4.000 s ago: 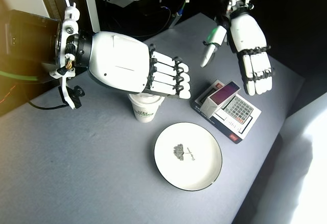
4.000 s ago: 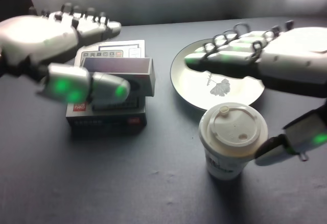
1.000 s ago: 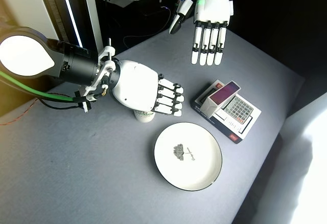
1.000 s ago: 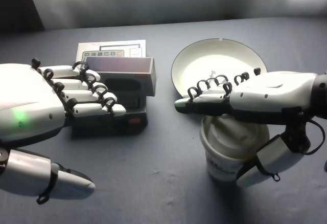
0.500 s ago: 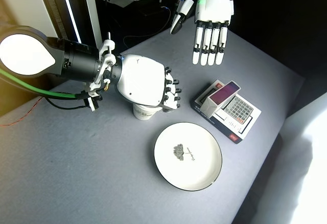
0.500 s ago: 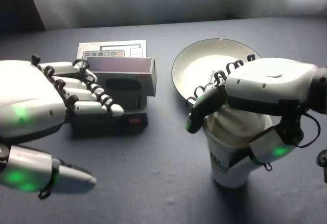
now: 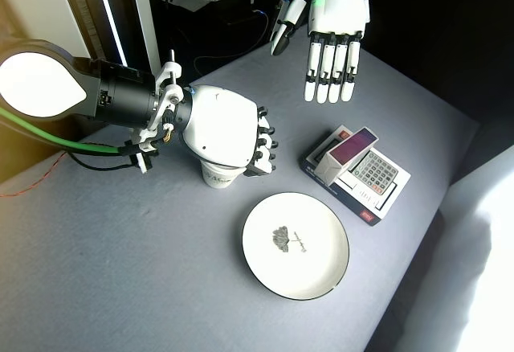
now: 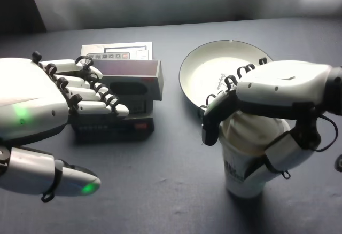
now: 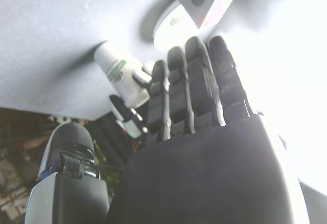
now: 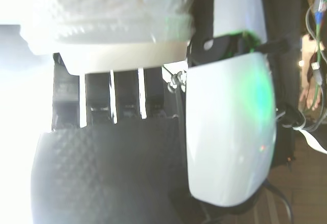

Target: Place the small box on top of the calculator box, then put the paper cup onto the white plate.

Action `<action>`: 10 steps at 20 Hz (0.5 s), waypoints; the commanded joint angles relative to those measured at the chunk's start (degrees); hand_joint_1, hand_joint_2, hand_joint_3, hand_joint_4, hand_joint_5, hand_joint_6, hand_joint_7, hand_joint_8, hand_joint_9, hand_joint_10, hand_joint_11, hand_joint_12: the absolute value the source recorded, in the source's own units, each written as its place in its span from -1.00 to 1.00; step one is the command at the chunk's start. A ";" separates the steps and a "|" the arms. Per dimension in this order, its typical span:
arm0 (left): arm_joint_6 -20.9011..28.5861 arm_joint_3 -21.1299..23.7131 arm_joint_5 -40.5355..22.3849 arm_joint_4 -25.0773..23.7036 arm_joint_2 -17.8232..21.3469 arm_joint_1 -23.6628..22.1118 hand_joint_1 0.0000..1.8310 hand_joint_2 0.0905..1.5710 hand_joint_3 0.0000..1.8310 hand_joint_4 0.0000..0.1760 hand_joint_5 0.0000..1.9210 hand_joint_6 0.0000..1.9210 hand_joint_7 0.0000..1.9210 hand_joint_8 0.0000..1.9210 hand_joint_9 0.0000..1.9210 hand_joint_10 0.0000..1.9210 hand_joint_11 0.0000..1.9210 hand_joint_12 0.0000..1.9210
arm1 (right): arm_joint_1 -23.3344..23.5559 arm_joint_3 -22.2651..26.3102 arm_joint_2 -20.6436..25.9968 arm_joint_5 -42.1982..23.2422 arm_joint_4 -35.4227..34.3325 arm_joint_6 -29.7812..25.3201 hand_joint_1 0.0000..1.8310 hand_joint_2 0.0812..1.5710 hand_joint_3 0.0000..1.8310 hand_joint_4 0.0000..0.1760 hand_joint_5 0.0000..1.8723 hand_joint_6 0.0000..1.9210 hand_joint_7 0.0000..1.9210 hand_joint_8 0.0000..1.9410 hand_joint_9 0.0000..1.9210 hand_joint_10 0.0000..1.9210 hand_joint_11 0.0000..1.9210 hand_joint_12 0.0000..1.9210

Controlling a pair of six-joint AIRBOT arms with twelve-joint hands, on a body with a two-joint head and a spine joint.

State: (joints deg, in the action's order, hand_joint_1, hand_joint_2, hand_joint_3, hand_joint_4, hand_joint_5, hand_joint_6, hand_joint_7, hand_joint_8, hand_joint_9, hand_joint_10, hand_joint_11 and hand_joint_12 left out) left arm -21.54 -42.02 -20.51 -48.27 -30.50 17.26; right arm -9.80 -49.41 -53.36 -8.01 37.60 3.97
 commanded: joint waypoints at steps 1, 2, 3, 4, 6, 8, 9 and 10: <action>0.10 -0.26 -3.92 1.31 0.47 -0.90 -1.00 0.52 -1.00 -1.00 -0.73 -1.00 -0.68 -1.00 -0.70 -1.00 -1.00 -0.53 | 1.62 0.09 0.53 -5.51 -0.68 0.75 0.50 0.41 -1.00 -1.00 -0.05 0.19 -0.01 0.00 -0.08 0.24 -0.27 0.12; 0.10 -0.29 -3.89 1.27 0.47 -0.93 -1.00 0.53 -1.00 -1.00 -0.76 -1.00 -0.72 -1.00 -0.74 -1.00 -1.00 -0.61 | 2.56 0.08 0.51 -5.52 -0.68 1.27 0.50 0.41 -1.00 -1.00 -0.06 0.19 0.01 -0.01 -0.08 0.24 -0.26 0.10; 0.10 -0.33 -3.88 1.20 0.48 -1.08 -1.00 0.53 -1.00 -1.00 -0.76 -1.00 -0.73 -1.00 -0.76 -1.00 -1.00 -0.62 | 3.64 0.09 0.42 -5.61 -0.68 1.97 0.50 0.41 -1.00 -1.00 -0.06 0.19 0.00 -0.01 -0.08 0.24 -0.27 0.09; 0.10 -0.34 -3.87 1.05 0.50 -1.22 -1.00 0.52 -1.00 -1.00 -0.74 -1.00 -0.70 -0.99 -0.73 -0.99 -1.00 -0.56 | 4.49 0.08 0.34 -5.67 -0.68 2.85 0.50 0.41 -1.00 -1.00 -0.05 0.18 0.00 0.00 -0.08 0.24 -0.27 0.09; 0.10 -0.37 -3.57 0.88 0.47 -1.53 -1.00 0.53 -1.00 -1.00 -0.74 -1.00 -0.69 -1.00 -0.71 -1.00 -1.00 -0.55 | 6.18 0.02 0.06 -5.83 -0.68 6.21 0.50 0.40 -1.00 -1.00 -0.05 0.16 0.02 -0.03 -0.10 0.25 -0.27 0.07; 0.10 -0.37 -3.45 0.77 0.48 -1.83 -0.98 0.54 -1.00 -1.00 -0.73 -0.99 -0.68 -1.00 -0.71 -1.00 -1.00 -0.56 | 7.73 -1.20 -1.27 -6.47 -0.69 8.63 0.50 0.40 -1.00 -1.00 -0.04 0.16 0.00 0.00 -0.09 0.25 -0.26 0.08; 0.10 -0.40 -3.40 0.72 0.48 -1.92 -0.99 0.55 -1.00 -1.00 -0.72 -0.99 -0.67 -0.99 -0.70 -1.00 -1.00 -0.55 | 8.30 -2.19 -2.11 -6.50 -0.69 8.68 0.50 0.41 -1.00 -1.00 -0.04 0.16 0.00 -0.01 -0.09 0.25 -0.26 0.08; 0.10 -0.42 -3.34 0.68 0.48 -2.01 -1.00 0.55 -1.00 -1.00 -0.75 -1.00 -0.70 -1.00 -0.73 -1.00 -1.00 -0.62 | 8.94 -3.58 -3.14 -6.54 -0.70 8.74 0.49 0.41 -1.00 -1.00 -0.05 0.18 -0.02 0.01 -0.11 0.28 -0.28 0.09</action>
State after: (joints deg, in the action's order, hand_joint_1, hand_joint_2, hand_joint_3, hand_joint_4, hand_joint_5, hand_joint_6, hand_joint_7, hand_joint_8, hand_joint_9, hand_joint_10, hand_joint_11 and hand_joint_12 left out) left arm -21.52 -42.13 -20.12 -48.86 -30.50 15.90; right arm -1.76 -53.28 -57.54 -8.95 37.71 12.73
